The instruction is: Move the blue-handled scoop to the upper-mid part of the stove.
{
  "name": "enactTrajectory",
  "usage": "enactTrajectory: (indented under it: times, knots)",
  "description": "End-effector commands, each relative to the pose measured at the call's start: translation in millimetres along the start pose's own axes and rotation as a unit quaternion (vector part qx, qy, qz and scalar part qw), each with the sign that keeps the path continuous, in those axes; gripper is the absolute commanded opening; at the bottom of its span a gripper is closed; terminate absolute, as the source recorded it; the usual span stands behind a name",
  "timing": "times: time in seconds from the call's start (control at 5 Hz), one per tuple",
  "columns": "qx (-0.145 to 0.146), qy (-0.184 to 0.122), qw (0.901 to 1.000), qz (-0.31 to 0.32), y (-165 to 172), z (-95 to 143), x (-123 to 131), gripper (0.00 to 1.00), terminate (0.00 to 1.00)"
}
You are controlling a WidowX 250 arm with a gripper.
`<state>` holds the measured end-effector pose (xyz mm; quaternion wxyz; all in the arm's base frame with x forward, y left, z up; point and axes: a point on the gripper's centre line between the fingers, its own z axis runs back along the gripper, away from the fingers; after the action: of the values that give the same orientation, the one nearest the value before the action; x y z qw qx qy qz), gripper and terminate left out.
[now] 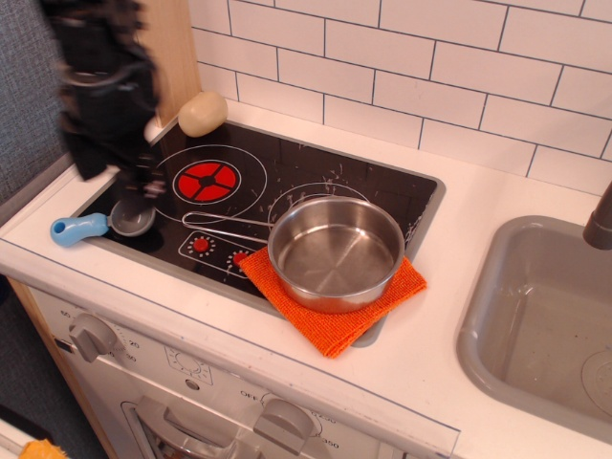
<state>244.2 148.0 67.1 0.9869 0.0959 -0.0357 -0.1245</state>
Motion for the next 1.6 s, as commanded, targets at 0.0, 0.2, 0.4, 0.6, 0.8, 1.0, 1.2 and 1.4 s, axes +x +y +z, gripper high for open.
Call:
enactTrajectory:
  times: [0.0,0.2,0.4,0.6,0.8,1.0,1.2,1.4]
  knots:
    - [-0.021,0.001,0.9996,-0.02,34,-32,4,1.0,0.0]
    - [-0.042,0.014,0.9987,-0.026,32,-47,-1,1.0,0.0]
    - [-0.058,0.037,0.9971,-0.034,27,-57,-9,1.0,0.0]
    - [-0.061,0.046,0.9963,-0.04,18,-58,-8,1.0,0.0]
    - [-0.054,0.041,0.9967,-0.044,11,-52,-4,0.0,0.0]
    - [-0.041,0.032,0.998,-0.034,8,-38,0,0.0,0.0]
    - [-0.026,0.001,0.9996,0.007,9,-10,10,0.0,0.0]
    - [-0.025,-0.034,0.9967,0.07,13,19,24,0.0,0.0]
